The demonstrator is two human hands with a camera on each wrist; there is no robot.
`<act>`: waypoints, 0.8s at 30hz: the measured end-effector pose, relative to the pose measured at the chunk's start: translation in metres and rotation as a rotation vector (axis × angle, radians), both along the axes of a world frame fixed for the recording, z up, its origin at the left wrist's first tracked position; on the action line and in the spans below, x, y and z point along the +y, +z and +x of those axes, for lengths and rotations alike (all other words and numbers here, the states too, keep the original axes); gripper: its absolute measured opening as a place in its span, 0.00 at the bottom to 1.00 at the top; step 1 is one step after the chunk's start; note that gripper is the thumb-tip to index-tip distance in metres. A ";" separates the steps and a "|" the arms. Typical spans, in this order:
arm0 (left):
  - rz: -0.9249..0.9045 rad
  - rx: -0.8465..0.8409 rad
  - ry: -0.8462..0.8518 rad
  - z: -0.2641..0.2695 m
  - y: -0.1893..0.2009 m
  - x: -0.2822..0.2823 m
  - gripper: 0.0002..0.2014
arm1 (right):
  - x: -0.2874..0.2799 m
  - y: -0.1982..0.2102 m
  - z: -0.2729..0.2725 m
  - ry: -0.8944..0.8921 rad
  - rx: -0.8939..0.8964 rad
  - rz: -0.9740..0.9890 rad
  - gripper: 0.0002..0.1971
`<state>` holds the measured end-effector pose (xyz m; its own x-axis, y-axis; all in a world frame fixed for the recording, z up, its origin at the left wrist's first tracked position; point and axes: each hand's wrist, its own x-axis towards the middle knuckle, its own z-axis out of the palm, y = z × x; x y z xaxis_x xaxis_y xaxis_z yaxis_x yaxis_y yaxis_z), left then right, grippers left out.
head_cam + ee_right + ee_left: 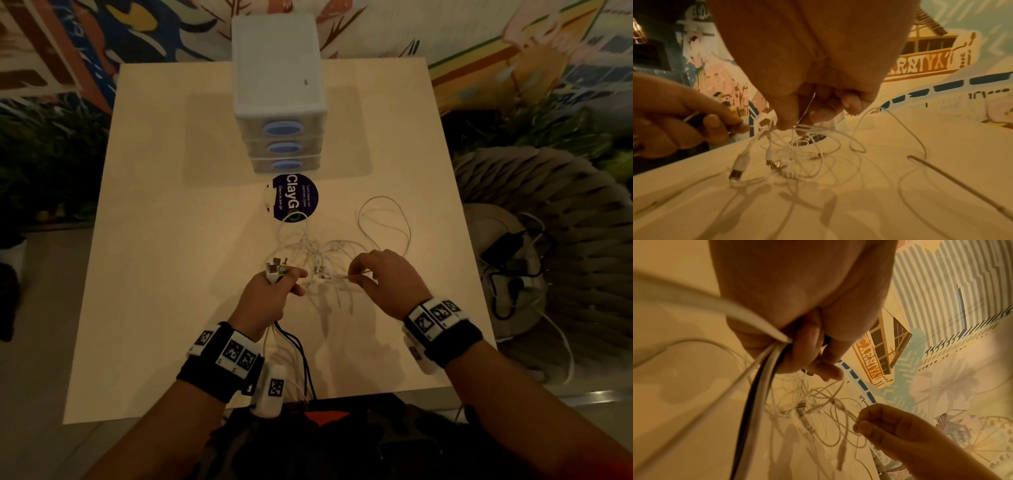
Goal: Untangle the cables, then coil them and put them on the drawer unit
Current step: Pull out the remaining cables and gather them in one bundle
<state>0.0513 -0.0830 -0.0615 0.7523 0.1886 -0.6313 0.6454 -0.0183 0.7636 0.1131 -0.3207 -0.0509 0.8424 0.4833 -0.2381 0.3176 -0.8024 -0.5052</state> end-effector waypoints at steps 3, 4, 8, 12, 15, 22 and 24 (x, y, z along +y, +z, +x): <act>-0.008 -0.003 -0.005 0.003 0.001 -0.004 0.13 | -0.002 0.011 -0.002 -0.035 0.047 0.052 0.05; -0.014 -0.009 -0.010 0.003 0.002 -0.006 0.13 | -0.002 0.012 -0.003 -0.050 0.057 0.071 0.05; -0.040 -0.058 -0.050 0.004 0.009 -0.016 0.12 | -0.004 0.011 -0.007 -0.090 0.085 0.130 0.03; 0.022 -0.137 -0.135 0.002 0.017 -0.023 0.08 | -0.002 0.013 -0.008 -0.080 0.129 0.179 0.01; 0.054 -0.130 -0.135 0.004 0.016 -0.024 0.08 | -0.002 0.013 -0.007 -0.080 0.166 0.185 0.01; -0.063 0.087 0.010 0.014 -0.008 -0.024 0.11 | -0.001 0.002 -0.016 0.024 0.239 0.152 0.03; -0.099 0.123 0.037 0.016 -0.008 -0.024 0.11 | 0.001 -0.004 -0.018 0.039 0.238 0.145 0.03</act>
<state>0.0672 -0.1071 -0.0694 0.6621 0.1471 -0.7348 0.7327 0.0784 0.6760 0.0951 -0.3197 -0.0545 0.7514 0.5576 -0.3528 0.2053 -0.7057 -0.6781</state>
